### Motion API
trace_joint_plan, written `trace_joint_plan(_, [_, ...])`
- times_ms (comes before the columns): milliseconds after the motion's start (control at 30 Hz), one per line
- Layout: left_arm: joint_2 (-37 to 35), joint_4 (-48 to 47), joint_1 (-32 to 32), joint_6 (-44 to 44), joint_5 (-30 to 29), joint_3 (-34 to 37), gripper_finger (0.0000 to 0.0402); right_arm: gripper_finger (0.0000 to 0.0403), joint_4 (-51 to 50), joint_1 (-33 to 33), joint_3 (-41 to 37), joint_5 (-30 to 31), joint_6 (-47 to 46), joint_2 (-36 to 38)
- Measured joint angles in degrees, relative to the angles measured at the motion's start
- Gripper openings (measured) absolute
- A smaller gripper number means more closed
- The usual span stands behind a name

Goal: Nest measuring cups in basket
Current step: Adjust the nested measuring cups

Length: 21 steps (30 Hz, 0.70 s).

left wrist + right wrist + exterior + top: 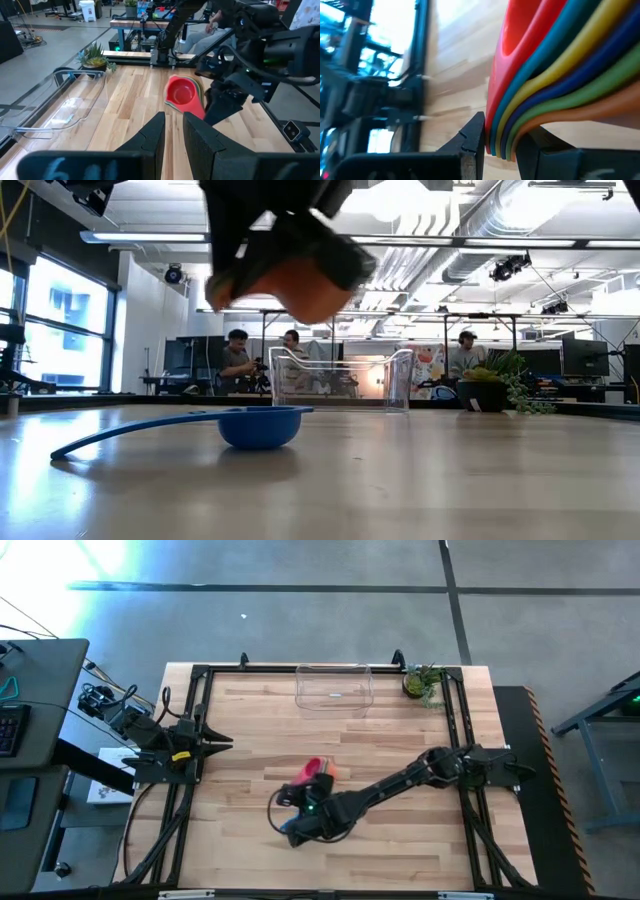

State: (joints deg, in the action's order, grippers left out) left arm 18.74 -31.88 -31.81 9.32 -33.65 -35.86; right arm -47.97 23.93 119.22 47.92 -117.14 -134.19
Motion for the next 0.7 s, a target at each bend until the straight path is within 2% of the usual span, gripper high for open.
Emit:
trace_joint_plan(133, [0.0,0.0,0.0,0.0,0.0,0.0,0.0058,0.0060,7.9,-1.7,0.0,-0.8,9.8,0.0])
trace_joint_plan(267, [0.0,0.0,0.0,0.0,0.0,0.0,0.0058,0.0060,15.4,-3.9,0.0,-4.5,20.5,0.0])
trace_joint_plan(433, [0.0,0.0,0.0,0.0,0.0,0.0,0.0058,0.0060,25.1,-6.8,0.0,-12.2,32.9,0.0])
trace_joint_plan(700, [0.0,0.0,0.0,0.0,0.0,0.0,0.0058,0.0060,33.3,-10.6,0.0,-24.0,43.2,0.0])
